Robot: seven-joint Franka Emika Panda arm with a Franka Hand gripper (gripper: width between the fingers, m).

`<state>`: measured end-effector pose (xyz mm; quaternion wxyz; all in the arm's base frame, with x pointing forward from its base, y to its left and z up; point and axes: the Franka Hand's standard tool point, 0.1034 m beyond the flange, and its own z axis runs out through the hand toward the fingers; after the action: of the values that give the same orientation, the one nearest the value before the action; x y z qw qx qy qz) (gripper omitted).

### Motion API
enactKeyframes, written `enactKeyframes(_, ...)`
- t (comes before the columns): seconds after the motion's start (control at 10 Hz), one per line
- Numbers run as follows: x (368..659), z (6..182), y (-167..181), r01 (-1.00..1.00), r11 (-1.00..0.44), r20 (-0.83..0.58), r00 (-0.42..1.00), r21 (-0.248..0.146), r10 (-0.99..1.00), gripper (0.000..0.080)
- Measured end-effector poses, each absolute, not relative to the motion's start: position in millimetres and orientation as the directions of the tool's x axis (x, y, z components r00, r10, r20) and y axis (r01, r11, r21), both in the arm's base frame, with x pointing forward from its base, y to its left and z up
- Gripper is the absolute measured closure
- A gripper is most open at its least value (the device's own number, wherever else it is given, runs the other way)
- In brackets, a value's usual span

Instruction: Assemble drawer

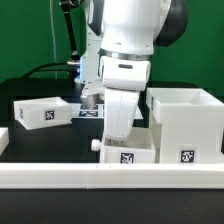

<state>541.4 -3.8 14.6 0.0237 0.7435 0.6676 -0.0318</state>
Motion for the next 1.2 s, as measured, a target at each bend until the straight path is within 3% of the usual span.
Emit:
enactKeyframes(0.6, 542.1, 14.0, 8.2, 0.998, -0.069, -0.077, 0.07, 0.011, 0.995, 0.0758)
enactKeyframes(1.2, 541.3, 13.7, 9.5, 0.997, -0.073, -0.08, 0.073, 0.002, 0.994, 0.0758)
